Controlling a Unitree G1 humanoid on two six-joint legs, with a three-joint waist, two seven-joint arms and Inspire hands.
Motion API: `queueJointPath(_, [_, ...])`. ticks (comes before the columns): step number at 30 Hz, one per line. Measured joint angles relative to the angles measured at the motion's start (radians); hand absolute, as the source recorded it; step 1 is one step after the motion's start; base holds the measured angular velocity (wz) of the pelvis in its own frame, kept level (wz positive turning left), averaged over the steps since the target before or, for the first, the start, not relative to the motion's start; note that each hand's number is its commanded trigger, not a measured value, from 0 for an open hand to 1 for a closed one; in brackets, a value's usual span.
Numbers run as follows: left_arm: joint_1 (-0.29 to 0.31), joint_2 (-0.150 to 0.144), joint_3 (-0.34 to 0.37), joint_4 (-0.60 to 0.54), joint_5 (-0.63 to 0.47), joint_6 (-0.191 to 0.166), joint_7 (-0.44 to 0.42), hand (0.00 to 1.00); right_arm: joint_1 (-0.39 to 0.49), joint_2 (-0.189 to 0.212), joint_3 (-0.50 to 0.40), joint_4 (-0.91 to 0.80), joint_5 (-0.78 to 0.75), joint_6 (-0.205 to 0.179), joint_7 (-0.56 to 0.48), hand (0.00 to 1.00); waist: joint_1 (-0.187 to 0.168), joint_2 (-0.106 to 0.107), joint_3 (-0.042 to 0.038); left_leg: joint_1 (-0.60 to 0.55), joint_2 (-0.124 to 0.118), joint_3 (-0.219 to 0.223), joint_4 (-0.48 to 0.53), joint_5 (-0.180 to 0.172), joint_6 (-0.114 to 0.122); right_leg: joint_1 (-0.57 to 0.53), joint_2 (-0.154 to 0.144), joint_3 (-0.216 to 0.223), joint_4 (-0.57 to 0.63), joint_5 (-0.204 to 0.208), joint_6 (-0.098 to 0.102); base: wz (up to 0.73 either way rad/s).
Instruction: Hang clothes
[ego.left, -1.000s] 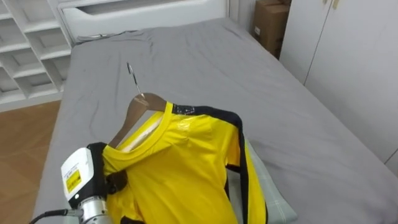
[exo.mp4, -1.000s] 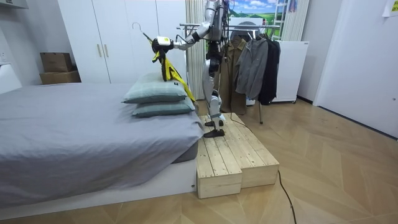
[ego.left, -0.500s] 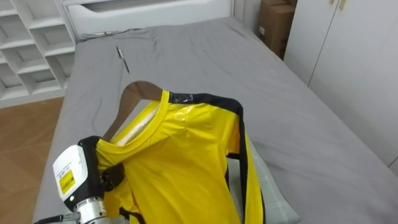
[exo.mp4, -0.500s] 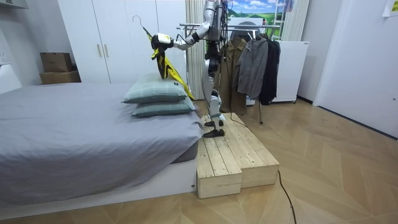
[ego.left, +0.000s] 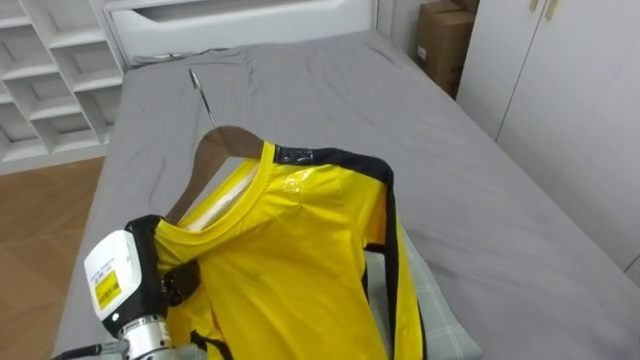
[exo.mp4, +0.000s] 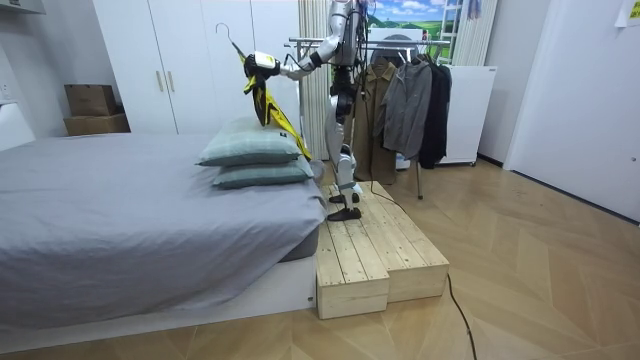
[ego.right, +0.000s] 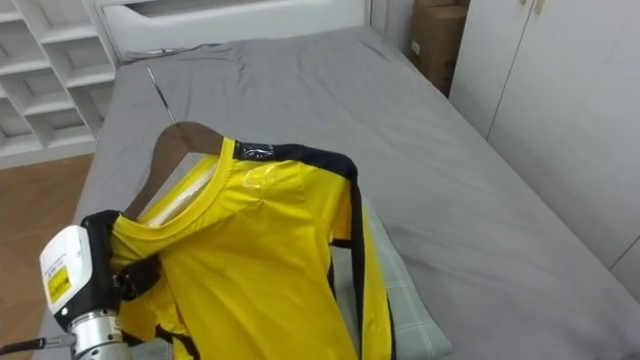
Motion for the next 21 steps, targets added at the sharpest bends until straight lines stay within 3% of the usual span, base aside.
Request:
queueJointPath(10, [0.043, 0.006, -0.013, -0.086, 0.033, 0.020, 0.000, 1.00, -0.063, -0.011, -0.090, -0.159, -0.138, -0.005, -0.235, 0.00, 0.015, -0.003, -0.0009, -0.014, 0.000, 0.001, 0.002, 0.000, 0.000, -0.012, -0.001, -0.005, 0.001, 0.000, 0.000, 0.01])
queueJointPath(16, [0.073, 0.010, -0.016, -0.139, 0.048, 0.022, -0.001, 1.00, -0.061, -0.010, -0.100, -0.423, -0.403, -0.008, -0.372, 0.00, 0.017, -0.019, -0.0012, -0.015, 0.000, -0.002, 0.008, 0.000, 0.000, -0.011, -0.001, -0.011, 0.005, 0.000, 0.000, 0.01])
queueJointPath(18, [0.081, 0.009, -0.017, -0.157, 0.054, 0.028, -0.006, 1.00, -0.061, -0.010, -0.101, -0.587, -0.530, -0.009, -0.416, 0.00, 0.019, -0.021, -0.0011, -0.014, 0.000, -0.002, 0.010, 0.000, 0.000, -0.011, -0.001, -0.010, 0.004, 0.000, 0.000, 0.00])
queueJointPath(21, [0.081, 0.007, -0.036, -0.178, 0.083, 0.040, -0.007, 1.00, -0.061, -0.007, -0.099, -0.722, -0.622, -0.020, -0.468, 0.00, 0.040, -0.028, -0.0022, -0.011, 0.001, -0.001, 0.010, 0.000, 0.000, -0.007, -0.001, -0.009, 0.003, 0.000, 0.000, 0.00])
